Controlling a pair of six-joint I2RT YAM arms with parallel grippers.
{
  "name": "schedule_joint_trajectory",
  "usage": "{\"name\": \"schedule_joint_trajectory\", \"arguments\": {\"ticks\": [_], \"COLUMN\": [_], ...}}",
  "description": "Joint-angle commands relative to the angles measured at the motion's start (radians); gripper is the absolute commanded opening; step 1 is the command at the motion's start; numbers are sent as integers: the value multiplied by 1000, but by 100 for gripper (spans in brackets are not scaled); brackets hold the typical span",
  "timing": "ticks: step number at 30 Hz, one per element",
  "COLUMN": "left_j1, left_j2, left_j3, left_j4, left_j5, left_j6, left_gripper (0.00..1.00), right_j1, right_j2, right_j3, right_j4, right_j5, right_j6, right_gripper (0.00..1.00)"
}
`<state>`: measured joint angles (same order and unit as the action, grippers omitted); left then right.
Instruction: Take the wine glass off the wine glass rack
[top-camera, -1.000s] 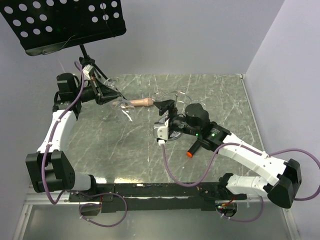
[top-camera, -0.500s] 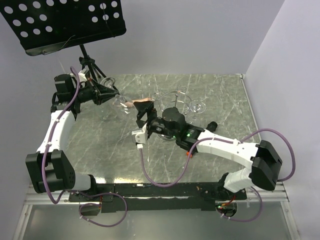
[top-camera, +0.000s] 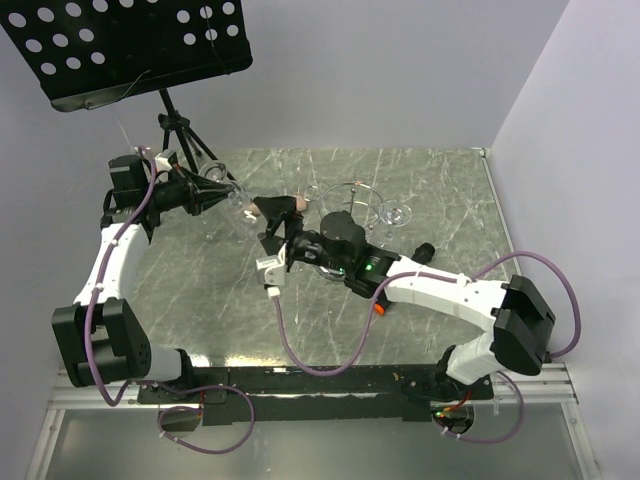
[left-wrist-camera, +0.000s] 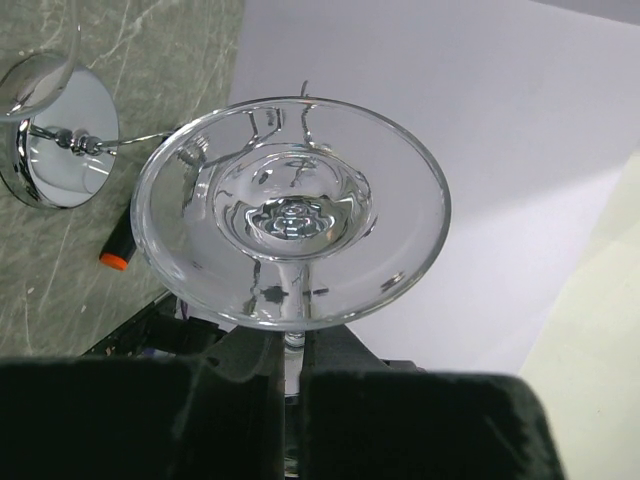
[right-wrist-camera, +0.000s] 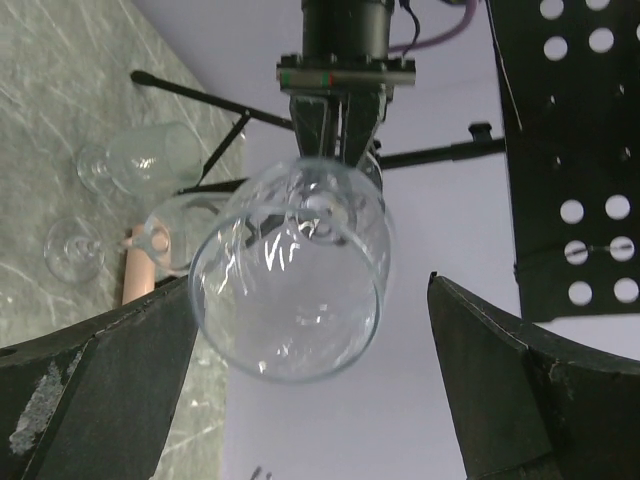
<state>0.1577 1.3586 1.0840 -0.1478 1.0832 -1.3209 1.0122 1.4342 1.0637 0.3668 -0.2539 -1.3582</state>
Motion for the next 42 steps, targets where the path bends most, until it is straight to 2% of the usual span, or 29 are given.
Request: {"name": "schedule_joint_trajectory", "arguments": {"ticks": [1,9,20,32,33,34,37,42], "left_j1": [3,3,3,8,9,9,11,13], "left_j2": [-27,-39,-55,-52,-49,-47,-44,-30], "left_j3": [22,10,17,27,30,31,39,63], "left_j4": [25,24,11,-16,-18,-18,-4,28], "left_j5": [1,-2,-14,-29,-32,-37,-48,-63], "left_j6": [-32,-38,-26,-9,-6,-5,3,26], "left_gripper": [1,1,1,1,2,8,37,59], "right_j1": [8,9,12,11,11,11,11,2], "right_j2": [25,48,49,74,71,71,71,95], "right_j3": [85,113,125,173,173,173,182,240], "right_j4": [-16,-42,-68,-126,-132,-134,-129,-138], "right_j5": [-81,-102,-97,-47,-42,-41,-9,82], "right_j6": [-30,-78,-97,-81,-81,-81,-72,-41], "right_gripper": [100,99,88,60,59,57,53,48]}}
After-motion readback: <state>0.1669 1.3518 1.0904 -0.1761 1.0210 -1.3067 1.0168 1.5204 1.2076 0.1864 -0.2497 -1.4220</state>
